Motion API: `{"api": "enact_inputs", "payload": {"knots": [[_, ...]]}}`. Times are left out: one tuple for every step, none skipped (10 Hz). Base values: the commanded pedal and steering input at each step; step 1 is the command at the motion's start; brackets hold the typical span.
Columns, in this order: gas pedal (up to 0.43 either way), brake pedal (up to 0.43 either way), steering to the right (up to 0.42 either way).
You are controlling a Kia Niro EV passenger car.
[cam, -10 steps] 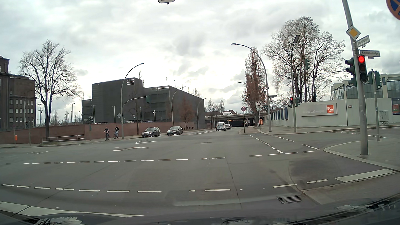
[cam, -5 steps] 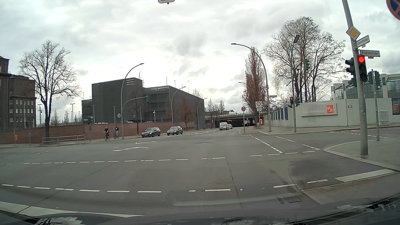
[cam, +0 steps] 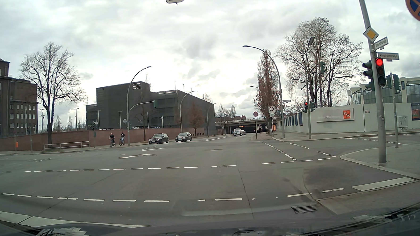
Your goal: Follow the waypoints while adhering to traffic rules and regulations
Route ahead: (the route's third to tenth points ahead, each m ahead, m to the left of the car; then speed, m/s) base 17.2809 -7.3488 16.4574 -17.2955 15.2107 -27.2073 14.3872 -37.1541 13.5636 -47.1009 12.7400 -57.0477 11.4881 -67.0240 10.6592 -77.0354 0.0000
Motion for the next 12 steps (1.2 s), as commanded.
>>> {"api": "enact_inputs", "payload": {"knots": [[0.0, 0.402, -0.015], [0.0, 0.402, -0.015], [0.0, 0.402, -0.015], [0.0, 0.402, -0.015], [0.0, 0.402, -0.015], [0.0, 0.402, -0.016], [0.0, 0.402, -0.016], [0.0, 0.402, -0.016], [0.0, 0.402, -0.016], [0.0, 0.402, -0.016], [0.0, 0.402, -0.016], [0.0, 0.402, -0.016]]}}
